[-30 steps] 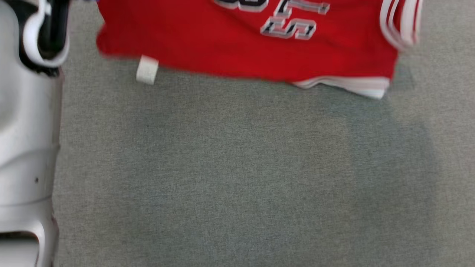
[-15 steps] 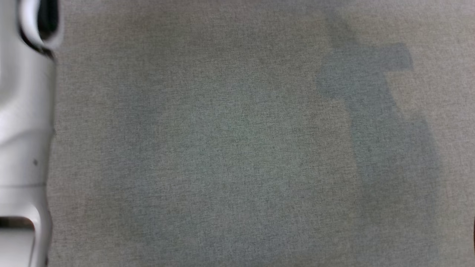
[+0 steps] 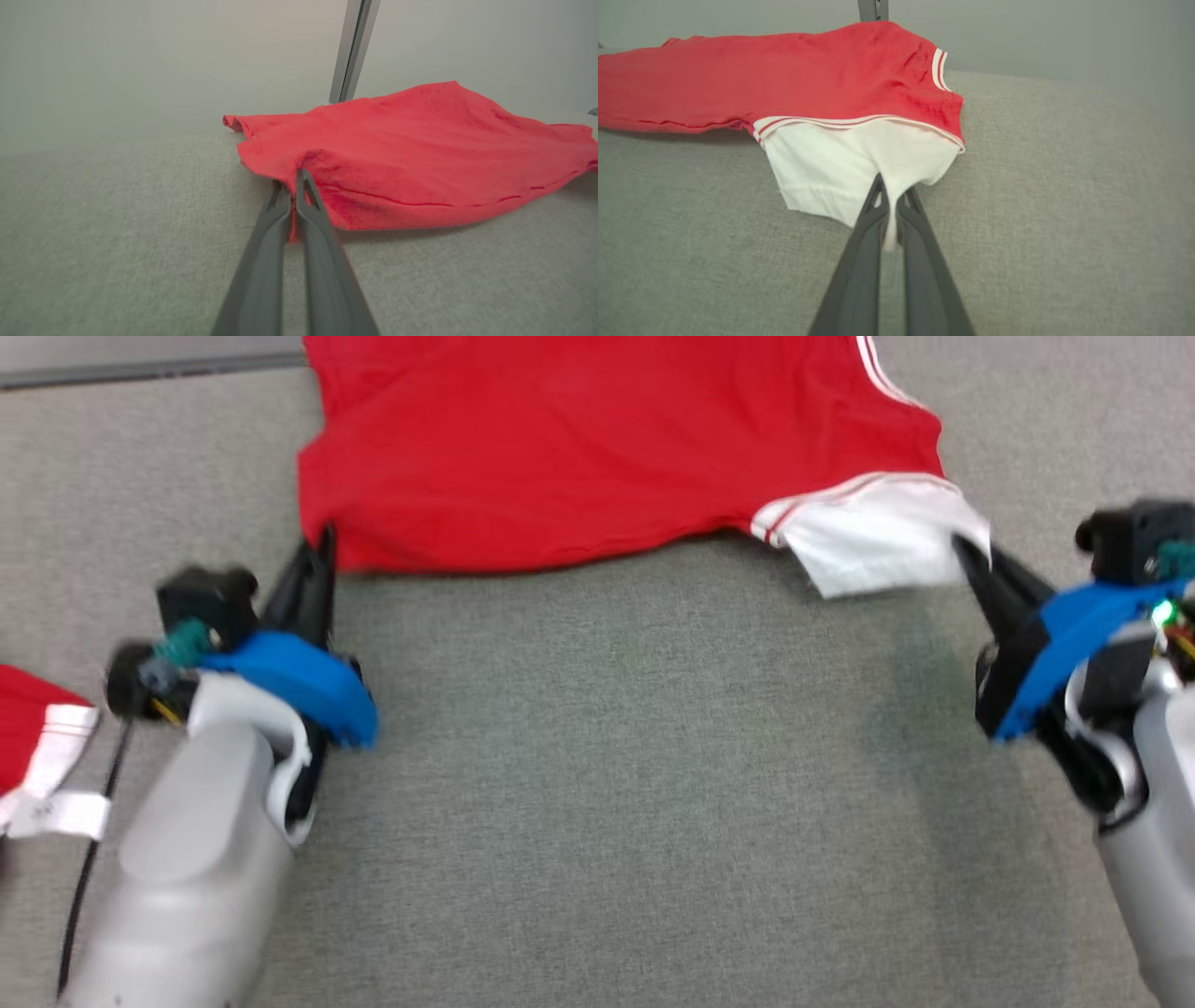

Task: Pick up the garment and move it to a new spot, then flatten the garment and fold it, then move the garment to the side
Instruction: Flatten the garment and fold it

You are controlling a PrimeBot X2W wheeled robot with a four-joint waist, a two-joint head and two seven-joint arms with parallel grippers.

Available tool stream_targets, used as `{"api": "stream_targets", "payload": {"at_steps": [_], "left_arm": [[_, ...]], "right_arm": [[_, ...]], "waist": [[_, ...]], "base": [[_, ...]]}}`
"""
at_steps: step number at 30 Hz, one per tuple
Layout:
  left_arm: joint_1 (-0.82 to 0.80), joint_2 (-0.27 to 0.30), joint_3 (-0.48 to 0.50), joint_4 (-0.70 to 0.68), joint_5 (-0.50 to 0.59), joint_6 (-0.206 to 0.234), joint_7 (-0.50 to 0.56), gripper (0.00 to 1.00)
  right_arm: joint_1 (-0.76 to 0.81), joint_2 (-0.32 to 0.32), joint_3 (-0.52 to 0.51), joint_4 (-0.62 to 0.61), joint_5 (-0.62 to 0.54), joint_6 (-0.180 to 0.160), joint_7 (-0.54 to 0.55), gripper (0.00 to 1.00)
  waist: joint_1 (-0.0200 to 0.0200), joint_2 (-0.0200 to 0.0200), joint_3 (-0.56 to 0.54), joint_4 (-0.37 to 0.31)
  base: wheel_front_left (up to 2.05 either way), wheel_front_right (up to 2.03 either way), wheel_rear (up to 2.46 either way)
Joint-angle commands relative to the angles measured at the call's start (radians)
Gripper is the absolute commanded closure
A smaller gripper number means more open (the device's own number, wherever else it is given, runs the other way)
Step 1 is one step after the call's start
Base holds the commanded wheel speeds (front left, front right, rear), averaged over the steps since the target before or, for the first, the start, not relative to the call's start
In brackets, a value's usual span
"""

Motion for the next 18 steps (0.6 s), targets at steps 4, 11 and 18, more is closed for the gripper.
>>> {"api": "stream_targets", "payload": {"at_steps": [4, 11, 18], "left_arm": [[0.105, 0.004, -0.061, 0.001, -0.064, -0.006, 0.035, 1.0], [0.25, 0.049, -0.157, -0.063, -0.127, -0.004, 0.098, 1.0], [0.347, 0.124, -0.207, -0.151, -0.147, -0.004, 0.192, 1.0]], "right_arm": [[0.158, 0.001, -0.042, -0.103, -0.027, 0.0, 0.096, 1.0], [0.427, 0.058, -0.172, -0.316, -0.086, 0.0, 0.32, 1.0], [0.656, 0.14, -0.251, -0.552, -0.091, 0.0, 0.545, 1.0]], "waist": [[0.0, 0.0, -0.063, -0.001], [0.0, 0.0, -0.15, 0.033], [0.0, 0.0, -0.207, 0.055]], "base": [[0.0, 0.0, 0.0], [0.0, 0.0, 0.0], [0.0, 0.0, 0.0]]}}
